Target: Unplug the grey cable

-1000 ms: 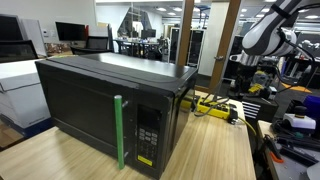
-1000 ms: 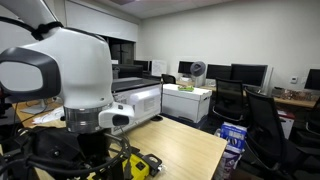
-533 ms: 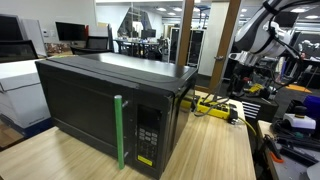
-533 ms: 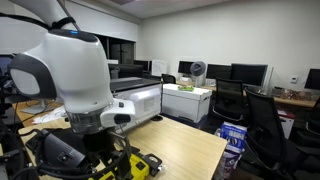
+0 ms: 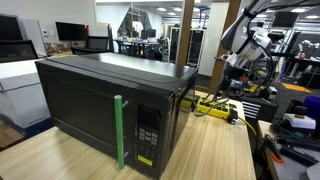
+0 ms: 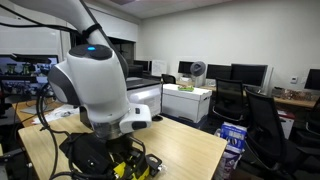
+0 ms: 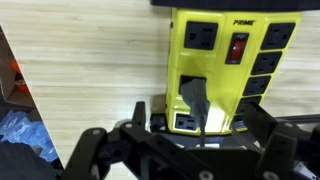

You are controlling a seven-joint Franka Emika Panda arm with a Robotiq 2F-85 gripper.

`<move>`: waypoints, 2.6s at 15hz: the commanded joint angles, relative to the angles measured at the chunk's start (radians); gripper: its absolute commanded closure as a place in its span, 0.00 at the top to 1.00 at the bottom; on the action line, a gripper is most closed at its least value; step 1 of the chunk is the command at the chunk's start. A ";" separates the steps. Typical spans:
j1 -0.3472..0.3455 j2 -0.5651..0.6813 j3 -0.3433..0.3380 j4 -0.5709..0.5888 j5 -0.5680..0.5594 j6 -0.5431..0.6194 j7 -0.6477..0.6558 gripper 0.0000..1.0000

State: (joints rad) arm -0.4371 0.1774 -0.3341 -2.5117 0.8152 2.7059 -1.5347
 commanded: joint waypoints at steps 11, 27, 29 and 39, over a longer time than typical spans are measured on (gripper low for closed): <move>-0.030 0.127 0.062 0.084 0.144 -0.011 -0.052 0.35; 0.089 -0.154 0.090 -0.207 0.228 0.261 -0.037 0.08; 0.072 -0.129 0.060 -0.201 0.178 0.195 0.003 0.08; -0.030 -0.094 -0.056 -0.054 -0.038 -0.206 0.194 0.08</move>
State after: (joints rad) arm -0.4438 0.1555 -0.4009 -2.5613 0.7477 2.5171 -1.3514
